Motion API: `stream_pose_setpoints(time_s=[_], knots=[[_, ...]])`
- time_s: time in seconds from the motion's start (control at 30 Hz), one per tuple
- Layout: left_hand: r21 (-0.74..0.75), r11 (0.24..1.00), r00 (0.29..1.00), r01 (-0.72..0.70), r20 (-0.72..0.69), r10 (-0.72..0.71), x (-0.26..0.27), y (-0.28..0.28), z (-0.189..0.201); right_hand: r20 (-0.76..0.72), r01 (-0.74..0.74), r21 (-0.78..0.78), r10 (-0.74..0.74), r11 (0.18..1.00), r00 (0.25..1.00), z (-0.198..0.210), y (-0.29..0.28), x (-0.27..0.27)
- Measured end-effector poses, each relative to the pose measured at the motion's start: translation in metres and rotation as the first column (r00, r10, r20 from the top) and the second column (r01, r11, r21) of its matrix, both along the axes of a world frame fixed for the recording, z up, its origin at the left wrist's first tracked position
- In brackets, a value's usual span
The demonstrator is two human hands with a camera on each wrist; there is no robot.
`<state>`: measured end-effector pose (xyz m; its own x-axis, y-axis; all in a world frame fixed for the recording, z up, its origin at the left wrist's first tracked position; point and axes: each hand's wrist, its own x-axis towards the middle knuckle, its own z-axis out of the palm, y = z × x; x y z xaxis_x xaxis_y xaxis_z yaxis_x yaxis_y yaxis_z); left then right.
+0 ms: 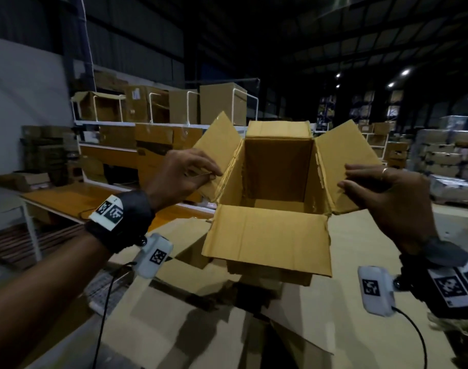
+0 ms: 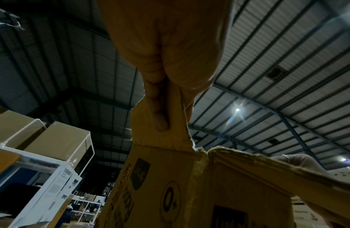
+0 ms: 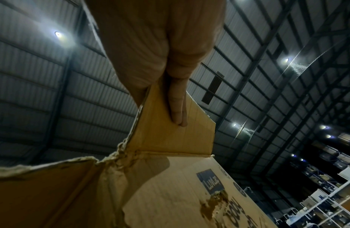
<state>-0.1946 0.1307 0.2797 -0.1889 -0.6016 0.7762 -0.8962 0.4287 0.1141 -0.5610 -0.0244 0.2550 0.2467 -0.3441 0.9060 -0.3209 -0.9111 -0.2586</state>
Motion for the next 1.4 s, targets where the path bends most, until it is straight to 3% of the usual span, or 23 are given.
stream_pose_setpoints(time_s=[0.27, 0.5, 0.67, 1.1, 1.4], knots=[[-0.005, 1.000, 1.000, 0.008, 0.006, -0.008, 0.086, -0.020, -0.009, -0.004, 0.012, -0.039, -0.012, 0.999, 1.000, -0.006, -0.017, 0.084], [0.028, 1.000, 0.997, 0.014, 0.079, -0.016, 0.147, -0.056, -0.012, 0.014, -0.027, 0.010, 0.027, 1.000, 1.000, -0.024, -0.047, 0.144], [0.040, 0.999, 0.999, 0.024, 0.037, -0.026, 0.182, -0.077, -0.026, 0.031, -0.034, 0.056, 0.033, 0.998, 0.999, -0.042, -0.060, 0.180], [0.142, 0.973, 0.981, 0.179, -0.100, -0.166, 0.245, -0.106, -0.100, -0.025, 0.130, 0.135, -0.128, 0.982, 0.991, -0.097, -0.041, 0.225], [0.242, 0.949, 0.978, 0.203, -0.105, -0.182, 0.268, -0.121, -0.109, -0.157, 0.260, 0.289, -0.222, 0.921, 0.962, -0.084, -0.013, 0.244]])
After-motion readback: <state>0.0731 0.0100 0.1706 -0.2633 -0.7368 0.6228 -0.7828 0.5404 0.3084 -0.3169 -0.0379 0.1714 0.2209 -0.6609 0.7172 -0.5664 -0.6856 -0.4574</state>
